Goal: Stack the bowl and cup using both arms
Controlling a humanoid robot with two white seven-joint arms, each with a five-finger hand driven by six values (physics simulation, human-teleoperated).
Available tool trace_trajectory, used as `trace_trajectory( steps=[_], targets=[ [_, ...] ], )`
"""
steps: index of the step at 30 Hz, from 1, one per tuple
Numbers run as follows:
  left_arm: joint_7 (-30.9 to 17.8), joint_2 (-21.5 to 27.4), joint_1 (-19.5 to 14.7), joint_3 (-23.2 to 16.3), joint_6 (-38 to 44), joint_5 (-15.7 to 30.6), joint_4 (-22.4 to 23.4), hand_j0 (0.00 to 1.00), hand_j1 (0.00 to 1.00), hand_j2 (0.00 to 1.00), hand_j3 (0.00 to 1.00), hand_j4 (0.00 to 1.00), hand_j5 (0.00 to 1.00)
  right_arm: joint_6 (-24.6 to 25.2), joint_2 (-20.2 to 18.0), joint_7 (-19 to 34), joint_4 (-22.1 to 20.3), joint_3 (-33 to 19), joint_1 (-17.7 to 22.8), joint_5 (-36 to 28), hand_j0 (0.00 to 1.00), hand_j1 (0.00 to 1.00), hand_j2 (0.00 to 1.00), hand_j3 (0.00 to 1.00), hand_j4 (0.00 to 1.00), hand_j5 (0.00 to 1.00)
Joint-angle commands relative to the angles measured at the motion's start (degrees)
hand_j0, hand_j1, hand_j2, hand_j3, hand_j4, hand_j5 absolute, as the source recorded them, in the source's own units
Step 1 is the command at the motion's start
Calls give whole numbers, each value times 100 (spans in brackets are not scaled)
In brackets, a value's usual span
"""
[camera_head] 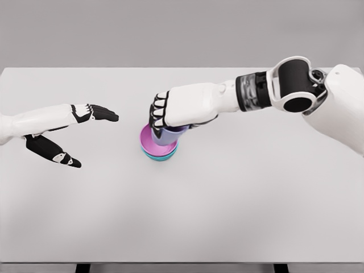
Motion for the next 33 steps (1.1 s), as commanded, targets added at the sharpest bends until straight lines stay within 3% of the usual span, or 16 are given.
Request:
trace_trajectory(
  steps=[1,8,11,22,24,25,29,33],
  targets=[
    [2,6,0,1,15,47,-1,100,100,100,100,100,100,17,85,-5,96,8,0,-28,53,53,53,53,53,53],
    [2,6,0,1,15,38,-1,100,100,100,100,100,100,17,208,-5,325,131,-18,-19,53,53,53,53,53,53],
    [2,6,0,1,15,38,-1,100,100,100,100,100,100,17,331,-5,606,166,-18,-10,53,53,53,53,53,53],
    [2,6,0,1,15,38,-10,100,100,100,100,100,100,17,454,-5,580,245,-18,-10,59,59,59,59,59,59],
    [2,6,0,1,15,38,-10,100,100,100,100,100,100,17,454,-5,580,245,-26,-10,76,76,76,76,76,76],
    [2,6,0,1,15,38,-10,100,100,100,100,100,100,17,445,-5,562,245,-53,-1,95,95,95,95,95,95],
    [2,6,0,10,15,38,-10,100,100,100,100,100,100,17,445,-5,483,228,-123,-37,99,99,99,99,99,99],
    [2,6,0,10,15,38,-10,100,100,100,100,100,100,17,375,-5,105,166,-141,-63,99,99,99,99,99,99]
  ],
)
